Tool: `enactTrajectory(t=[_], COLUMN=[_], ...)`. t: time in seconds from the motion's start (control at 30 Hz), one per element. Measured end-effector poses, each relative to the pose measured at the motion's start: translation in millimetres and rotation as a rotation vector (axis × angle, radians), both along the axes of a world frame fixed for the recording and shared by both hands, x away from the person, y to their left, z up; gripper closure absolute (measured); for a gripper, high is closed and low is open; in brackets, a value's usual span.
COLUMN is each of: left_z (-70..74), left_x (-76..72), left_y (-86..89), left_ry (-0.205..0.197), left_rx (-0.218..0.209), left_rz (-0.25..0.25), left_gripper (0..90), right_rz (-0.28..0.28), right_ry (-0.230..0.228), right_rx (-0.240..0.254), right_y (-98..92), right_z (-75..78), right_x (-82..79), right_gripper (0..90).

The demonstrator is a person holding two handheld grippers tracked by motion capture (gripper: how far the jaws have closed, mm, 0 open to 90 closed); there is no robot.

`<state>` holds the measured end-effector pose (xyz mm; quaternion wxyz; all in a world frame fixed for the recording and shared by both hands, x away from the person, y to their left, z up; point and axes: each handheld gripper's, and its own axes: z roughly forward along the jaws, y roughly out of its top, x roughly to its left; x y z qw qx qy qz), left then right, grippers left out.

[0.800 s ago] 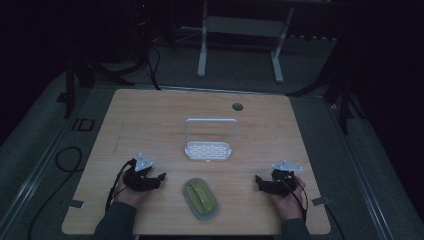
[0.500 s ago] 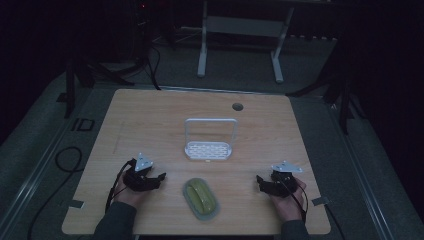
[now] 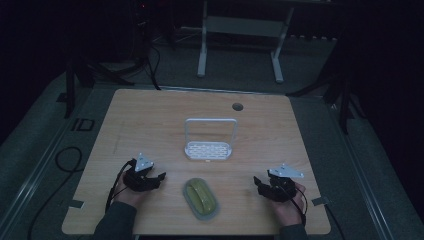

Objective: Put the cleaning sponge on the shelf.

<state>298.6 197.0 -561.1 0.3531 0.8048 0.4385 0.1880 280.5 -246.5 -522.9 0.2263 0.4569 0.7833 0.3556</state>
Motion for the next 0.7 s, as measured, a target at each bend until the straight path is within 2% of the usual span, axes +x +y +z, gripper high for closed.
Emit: enactTrajectory(t=[0.17, 0.27, 0.7], left_z=[2.1, 2.4, 2.2], left_x=[-2.0, -2.6, -2.4], left_y=[-2.1, -2.9, -2.9], left_ry=[0.009, 0.011, 0.013], left_rx=[0.007, 0.006, 0.001], left_rz=[-0.028, -0.036, -0.039], left_gripper=[50.1, 52.4, 51.4], right_rz=[0.044, 0.075, 0.189], right_ry=[-0.016, -0.015, -0.017], right_rx=[0.004, 0.019, 0.035], right_y=[12.5, 20.9, 56.8], right_z=[7.7, 11.4, 21.0], right_x=[-10.1, -15.6, -35.0], right_gripper=[40.2, 40.2, 40.5])
